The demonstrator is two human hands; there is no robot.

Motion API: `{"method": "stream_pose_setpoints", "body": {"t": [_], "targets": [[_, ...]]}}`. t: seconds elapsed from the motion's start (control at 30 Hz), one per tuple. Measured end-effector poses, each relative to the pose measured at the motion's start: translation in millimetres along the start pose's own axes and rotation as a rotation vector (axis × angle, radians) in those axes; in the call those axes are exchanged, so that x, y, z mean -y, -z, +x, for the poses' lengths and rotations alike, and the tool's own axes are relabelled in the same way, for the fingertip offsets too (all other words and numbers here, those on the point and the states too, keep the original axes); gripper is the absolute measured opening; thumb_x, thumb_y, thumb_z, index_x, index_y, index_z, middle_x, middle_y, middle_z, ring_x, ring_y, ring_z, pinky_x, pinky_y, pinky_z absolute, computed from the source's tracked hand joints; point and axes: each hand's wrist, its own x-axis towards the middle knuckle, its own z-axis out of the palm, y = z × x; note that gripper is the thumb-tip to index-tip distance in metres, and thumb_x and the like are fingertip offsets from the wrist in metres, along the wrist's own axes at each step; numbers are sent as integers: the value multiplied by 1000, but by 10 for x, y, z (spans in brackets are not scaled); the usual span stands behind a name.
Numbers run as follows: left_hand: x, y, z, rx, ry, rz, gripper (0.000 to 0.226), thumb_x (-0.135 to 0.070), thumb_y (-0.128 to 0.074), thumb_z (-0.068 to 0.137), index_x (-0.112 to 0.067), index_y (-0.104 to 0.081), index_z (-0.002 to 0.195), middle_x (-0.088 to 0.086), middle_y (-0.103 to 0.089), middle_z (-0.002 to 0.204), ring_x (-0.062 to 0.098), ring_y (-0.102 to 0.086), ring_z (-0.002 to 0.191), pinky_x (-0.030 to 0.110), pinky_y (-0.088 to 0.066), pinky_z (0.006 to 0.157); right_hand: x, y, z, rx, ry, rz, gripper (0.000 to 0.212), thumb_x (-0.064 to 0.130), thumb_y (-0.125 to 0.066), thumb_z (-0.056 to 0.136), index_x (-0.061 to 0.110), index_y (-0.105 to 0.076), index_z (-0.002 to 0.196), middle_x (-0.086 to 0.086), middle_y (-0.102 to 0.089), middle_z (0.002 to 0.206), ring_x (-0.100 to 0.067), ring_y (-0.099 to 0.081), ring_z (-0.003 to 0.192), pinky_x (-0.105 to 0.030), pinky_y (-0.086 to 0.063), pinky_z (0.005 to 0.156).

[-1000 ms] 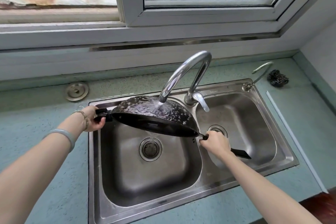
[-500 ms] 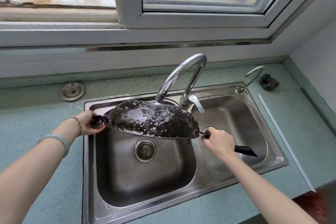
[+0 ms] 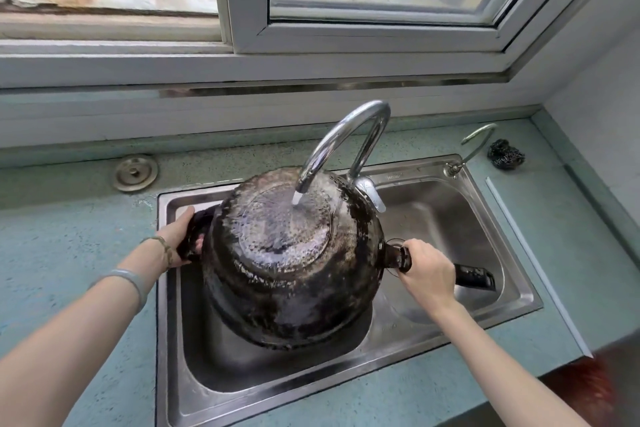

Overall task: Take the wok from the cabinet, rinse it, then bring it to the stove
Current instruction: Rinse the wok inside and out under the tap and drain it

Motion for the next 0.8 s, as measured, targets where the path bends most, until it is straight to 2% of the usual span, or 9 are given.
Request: {"method": "stream_pose_setpoints", "body": {"t": [0.07,0.13,0.2,0.3,0.37,0.43,0.5,0.63,0.8], "targets": [[-2,62,55,-63,-119,-1,49,-67,-61,73,-20,-59,86,2,-54,56,12,-48,30,20,-45,36,-5,-40,-9,37,-10,37,21,15,-76,63,13,-59,75,-3,-62,64,-31,-60,59,-31,-45,48],[-45,141,130,-92,-190,-1,76,-75,-66,55,-16,-61,103,3,-54,66,12,-47,33,19,-42,37,-6,-115,-41,104,-17,73,26,7,-77,60,11,-57,77,-5,-61,67,-33,-59,63,-33,-45,53],[-118,143,83,-109,-229,30,89,-80,-62,46,-14,-62,105,3,-54,68,15,-48,40,22,-41,42,-3,-206,-86,188,-44,97,23,6,-73,65,10,-56,80,-7,-62,73,-34,-59,69,-38,-46,58],[-220,51,-98,-164,-338,118,68,-75,-54,67,-11,-60,90,6,-55,70,20,-47,50,27,-38,51,17,-357,-147,293,-99,140,16,9,-66,71,10,-53,81,-10,-61,78,-36,-56,76,-40,-42,61],[-251,14,-174,-200,-408,174,54,-66,-52,80,-12,-57,81,7,-53,67,19,-46,49,24,-38,47,48,-449,-176,348,-115,175,15,7,-64,72,10,-51,79,-11,-59,78,-36,-54,78,-38,-37,61],[-272,-13,-219,-239,-467,261,53,-63,-48,85,-12,-53,73,7,-50,60,17,-43,43,18,-36,39,69,-538,-195,387,-126,220,17,7,-65,71,10,-50,78,-10,-57,78,-34,-53,78,-39,-38,63],[-289,-13,-248,-289,-518,327,57,-66,-49,84,-11,-51,67,7,-47,54,17,-41,41,20,-34,39,97,-611,-208,423,-154,258,19,6,-65,71,11,-48,78,-8,-55,80,-31,-52,78,-40,-38,64],[-328,26,-273,-350,-548,359,62,-73,-57,72,-11,-56,67,6,-48,51,20,-41,45,28,-35,51,167,-726,-211,452,-234,359,20,1,-60,70,11,-43,73,-6,-55,73,-29,-52,71,-42,-40,61],[-280,64,-257,-381,-490,344,60,-71,-61,70,-11,-56,66,7,-52,53,20,-45,46,28,-39,53,156,-755,-229,475,-270,449,20,12,-70,72,12,-51,79,-5,-62,72,-24,-58,71,-41,-44,64]]}}
